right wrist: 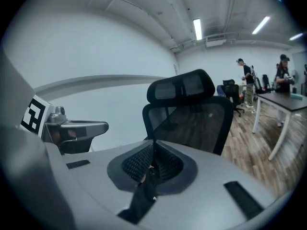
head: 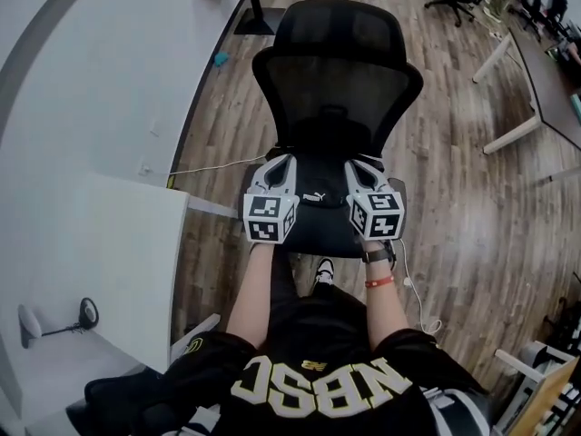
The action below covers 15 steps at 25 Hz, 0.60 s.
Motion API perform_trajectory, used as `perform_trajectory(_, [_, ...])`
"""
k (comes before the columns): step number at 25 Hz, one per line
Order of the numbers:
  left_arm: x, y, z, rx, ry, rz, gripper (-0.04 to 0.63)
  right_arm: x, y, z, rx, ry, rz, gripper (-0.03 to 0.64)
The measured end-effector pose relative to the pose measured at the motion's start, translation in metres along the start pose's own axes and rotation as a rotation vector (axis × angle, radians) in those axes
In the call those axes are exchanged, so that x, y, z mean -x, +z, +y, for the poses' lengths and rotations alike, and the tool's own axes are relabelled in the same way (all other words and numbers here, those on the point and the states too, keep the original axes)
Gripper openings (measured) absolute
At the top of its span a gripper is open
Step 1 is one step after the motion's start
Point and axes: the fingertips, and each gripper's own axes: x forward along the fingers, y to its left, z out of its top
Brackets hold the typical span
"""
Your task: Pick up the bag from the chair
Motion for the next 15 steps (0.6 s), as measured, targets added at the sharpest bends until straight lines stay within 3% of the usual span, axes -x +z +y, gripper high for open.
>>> perform_trajectory(8, [-0.103,-0.082,0.036,0.066,-0.093,0.196,0.017,-0.081,-0.063,-0.053,-0.087,-0.099,0.169,0.041])
perform_trajectory(12, [-0.142,-0.126,0.047,0.069,-0.12,0.295,0.02,-0.119,-0.089,-0.076,-0.074,-0.108,0.248,0.054])
perform_trajectory(15, [-0.16,-0.16,0.056,0.077,-0.136,0.367,0.06,-0.142,-0.115,-0.088,-0.073,-0.111,0.303,0.063])
